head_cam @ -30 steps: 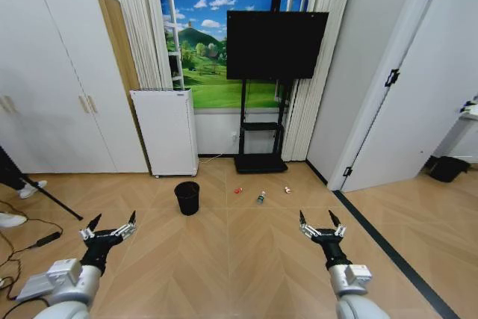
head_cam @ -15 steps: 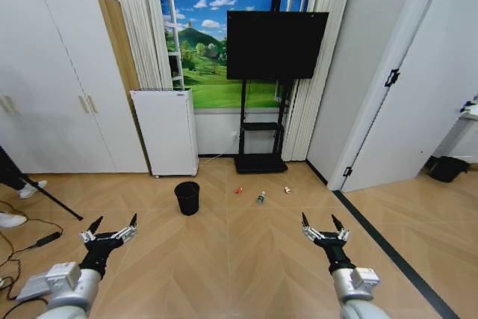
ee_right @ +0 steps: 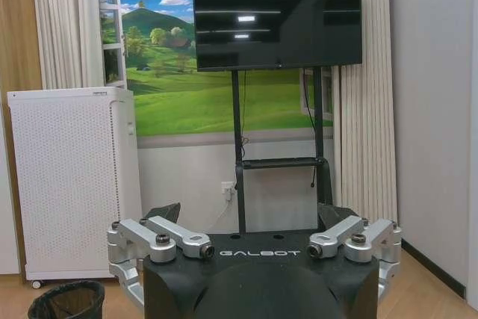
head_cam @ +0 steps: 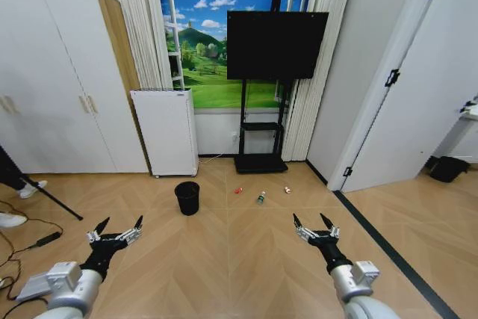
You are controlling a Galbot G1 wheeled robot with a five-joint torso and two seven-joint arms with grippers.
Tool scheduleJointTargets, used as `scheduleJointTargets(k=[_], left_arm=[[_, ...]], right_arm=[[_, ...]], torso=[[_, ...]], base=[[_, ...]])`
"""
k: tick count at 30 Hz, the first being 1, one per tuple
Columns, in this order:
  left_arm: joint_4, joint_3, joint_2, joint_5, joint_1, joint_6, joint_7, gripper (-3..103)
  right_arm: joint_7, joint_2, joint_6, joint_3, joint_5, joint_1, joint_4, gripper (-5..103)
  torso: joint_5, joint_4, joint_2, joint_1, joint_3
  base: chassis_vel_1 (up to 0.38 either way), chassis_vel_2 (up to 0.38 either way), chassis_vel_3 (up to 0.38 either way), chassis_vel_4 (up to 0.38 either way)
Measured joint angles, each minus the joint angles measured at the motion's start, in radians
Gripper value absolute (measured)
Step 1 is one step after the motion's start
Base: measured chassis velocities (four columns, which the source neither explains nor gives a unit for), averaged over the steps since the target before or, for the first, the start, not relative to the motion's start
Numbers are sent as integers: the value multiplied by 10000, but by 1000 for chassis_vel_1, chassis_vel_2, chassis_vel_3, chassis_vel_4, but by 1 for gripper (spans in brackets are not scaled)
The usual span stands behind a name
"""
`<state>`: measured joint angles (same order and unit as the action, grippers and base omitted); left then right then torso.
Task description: Pick up the trash bin and place the garbage on the floor into it.
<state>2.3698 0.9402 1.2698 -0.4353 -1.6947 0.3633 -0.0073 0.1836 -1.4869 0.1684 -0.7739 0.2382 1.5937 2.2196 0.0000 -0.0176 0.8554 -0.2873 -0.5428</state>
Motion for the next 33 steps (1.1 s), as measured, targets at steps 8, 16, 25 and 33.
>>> scheduleJointTargets(k=[8, 16, 25, 33], left_arm=[[54, -4, -25, -1, 34, 6, -2, 100], [41, -13, 23, 73, -7, 1, 29, 100], [-24, -33, -5, 99, 25, 0, 59, 100], [-66, -52, -55, 96, 77, -2, 63, 100]], right_arm=[[2, 26, -110, 1, 22, -14, -1, 100], [37, 31, -285, 39, -40, 21, -113, 100], [108, 36, -339, 41, -68, 67, -182, 100], [113, 30, -361, 48, -96, 78, -202, 100]], torso=[[1, -1, 0, 1, 0], [1, -1, 0, 5, 1], [0, 0, -3, 0, -1], [0, 0, -3, 0, 0]], base=[[0, 0, 0, 0], [-97, 79, 88, -91], [-209, 211, 231, -207], [-299, 301, 285, -304]])
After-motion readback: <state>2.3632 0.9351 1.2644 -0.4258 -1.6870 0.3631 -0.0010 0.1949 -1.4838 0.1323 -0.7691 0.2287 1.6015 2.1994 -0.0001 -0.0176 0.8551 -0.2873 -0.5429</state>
